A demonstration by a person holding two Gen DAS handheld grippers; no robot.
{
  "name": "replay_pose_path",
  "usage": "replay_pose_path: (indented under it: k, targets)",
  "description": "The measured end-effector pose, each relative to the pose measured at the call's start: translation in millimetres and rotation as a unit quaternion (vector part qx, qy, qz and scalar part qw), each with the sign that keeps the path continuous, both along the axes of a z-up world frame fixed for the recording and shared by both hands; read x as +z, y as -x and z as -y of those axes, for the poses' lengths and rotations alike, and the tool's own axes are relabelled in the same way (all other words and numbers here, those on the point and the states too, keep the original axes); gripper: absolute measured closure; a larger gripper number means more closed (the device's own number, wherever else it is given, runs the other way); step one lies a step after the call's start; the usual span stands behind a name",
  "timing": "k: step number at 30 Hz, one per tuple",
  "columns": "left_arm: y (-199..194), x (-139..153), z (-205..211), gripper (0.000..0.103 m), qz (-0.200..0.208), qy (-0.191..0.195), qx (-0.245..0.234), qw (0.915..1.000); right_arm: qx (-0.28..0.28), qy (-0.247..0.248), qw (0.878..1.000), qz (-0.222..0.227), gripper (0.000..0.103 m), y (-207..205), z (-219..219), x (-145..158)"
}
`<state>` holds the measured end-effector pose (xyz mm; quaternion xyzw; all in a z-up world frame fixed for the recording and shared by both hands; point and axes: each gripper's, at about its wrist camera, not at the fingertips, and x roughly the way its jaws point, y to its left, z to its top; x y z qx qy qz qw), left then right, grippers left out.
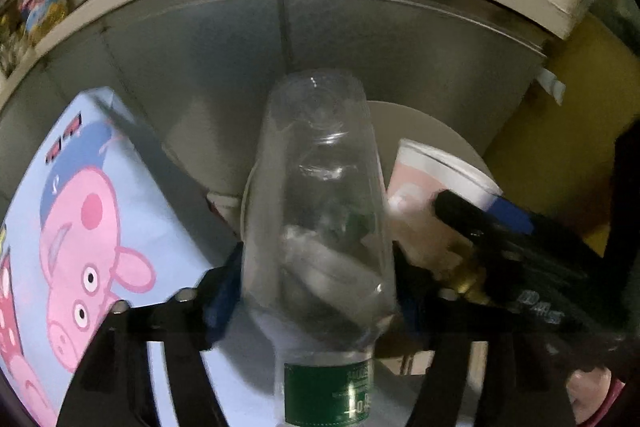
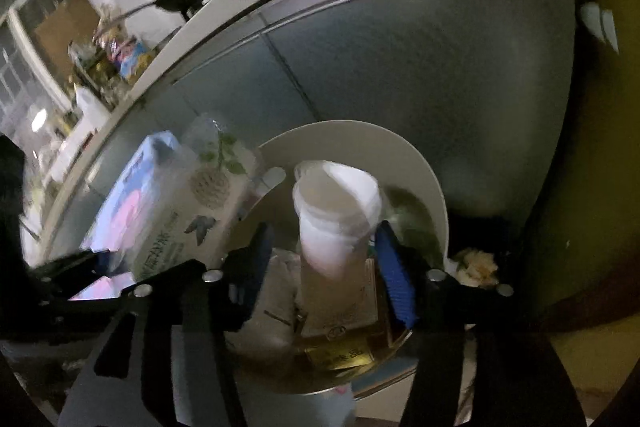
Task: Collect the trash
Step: 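Open both tools to drop the bottle and cup into the bin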
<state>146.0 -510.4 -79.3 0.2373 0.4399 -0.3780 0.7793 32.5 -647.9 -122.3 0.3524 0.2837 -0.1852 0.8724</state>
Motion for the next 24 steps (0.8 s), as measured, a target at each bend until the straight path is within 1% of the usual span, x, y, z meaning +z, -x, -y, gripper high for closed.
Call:
replay_pose_path:
  k: [1, 2, 4, 7, 9, 12, 20, 24]
  targets:
    - [-5, 0, -3, 0.031, -0.012, 0.006, 0.006, 0.9999, -0.007, 0.003, 1.000, 0.004, 0.043, 4, 0, 1]
    - [-6, 1, -6, 0.030, -0.017, 0.013, 0.005, 0.9998, -0.013, 0.010, 1.000, 0.008, 0.042, 9, -2, 2]
    - [-2, 7, -12, 0.030, -0.007, 0.022, 0.001, 0.9997, -0.014, 0.010, 1.000, 0.016, 0.042, 15, -4, 3]
    - [8, 14, -18, 0.031, 0.021, 0.023, -0.006, 0.9995, -0.020, -0.008, 0.999, 0.024, 0.042, 25, -7, -1]
    - [14, 20, -23, 0.032, 0.032, 0.029, -0.010, 0.9990, -0.026, -0.019, 0.999, 0.032, 0.042, 33, -9, -1]
    - [16, 26, -38, 0.032, 0.040, 0.041, -0.007, 0.9983, -0.031, -0.021, 0.998, 0.041, 0.042, 40, -15, 3]
    - [19, 39, -58, 0.032, 0.070, 0.040, 0.016, 0.9966, -0.022, -0.024, 0.998, 0.046, 0.042, 50, -33, 5]
    - [23, 43, -65, 0.032, 0.083, 0.036, 0.023, 0.9956, -0.017, -0.021, 0.998, 0.053, 0.042, 54, -42, 13]
